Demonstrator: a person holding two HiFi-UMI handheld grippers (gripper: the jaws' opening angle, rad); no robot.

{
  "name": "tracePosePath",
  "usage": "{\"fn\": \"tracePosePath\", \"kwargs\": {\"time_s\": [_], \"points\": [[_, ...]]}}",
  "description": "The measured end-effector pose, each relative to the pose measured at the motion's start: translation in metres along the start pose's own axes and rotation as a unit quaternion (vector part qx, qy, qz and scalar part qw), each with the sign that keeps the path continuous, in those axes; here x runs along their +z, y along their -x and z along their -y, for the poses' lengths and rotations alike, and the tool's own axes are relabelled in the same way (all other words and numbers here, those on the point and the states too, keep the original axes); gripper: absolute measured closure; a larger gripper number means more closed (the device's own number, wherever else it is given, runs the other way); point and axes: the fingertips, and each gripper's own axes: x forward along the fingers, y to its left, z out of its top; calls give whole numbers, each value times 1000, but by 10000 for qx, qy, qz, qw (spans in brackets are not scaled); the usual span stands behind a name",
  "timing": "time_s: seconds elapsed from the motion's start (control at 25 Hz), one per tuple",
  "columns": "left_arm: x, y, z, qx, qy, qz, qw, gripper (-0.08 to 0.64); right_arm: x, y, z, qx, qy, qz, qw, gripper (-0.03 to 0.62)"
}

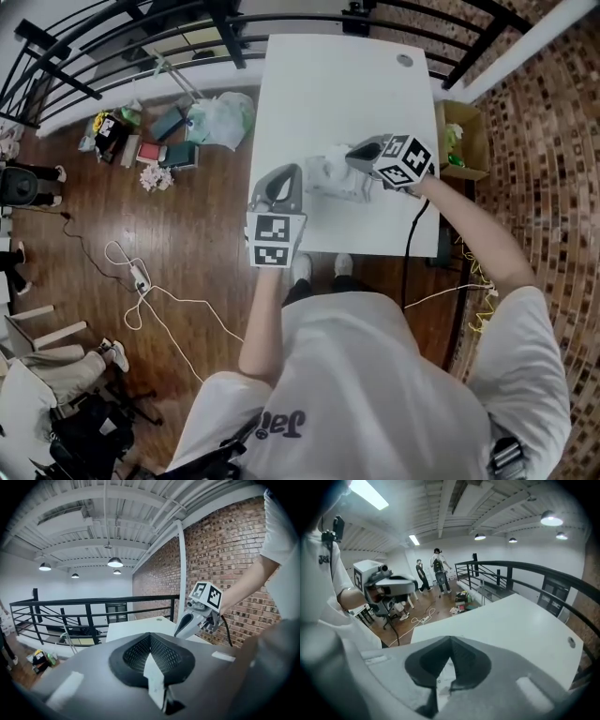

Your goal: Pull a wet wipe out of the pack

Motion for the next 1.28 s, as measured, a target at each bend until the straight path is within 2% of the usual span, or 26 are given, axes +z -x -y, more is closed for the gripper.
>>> {"fn": "tracePosePath", "kwargs": {"time_s": [0.24,0.4,0.52,0.68,0.84,0.96,1.08,1.24,1.28], "points": [[18,-7,6,-134,-109,161,9997,543,46,76,-4,-283,-169,942,9950,603],[27,-16,23,-350,-216,235,9989,543,45,123,-6,-582,-264,1284,9897,601],[30,-22,40,-562,-315,242,9976,543,19,144,-2,-872,-435,1253,9873,601],[31,-27,59,-815,-437,219,9955,543,-41,147,12,-1260,-772,900,9849,601],[33,-31,71,-958,-477,221,9940,543,-110,129,28,-1700,-1156,422,9777,600],[33,-29,77,-960,-510,234,9938,543,-152,103,34,-1847,-1461,150,9718,600],[35,-24,77,-928,-568,244,9938,543,-174,83,37,-1975,-1662,29,9661,600],[33,-11,65,-856,-541,256,9945,543,-186,69,42,-2224,-2127,50,9515,597],[32,-7,62,-854,-528,266,9946,543,-185,70,42,-2255,-2189,72,9493,573]]}}
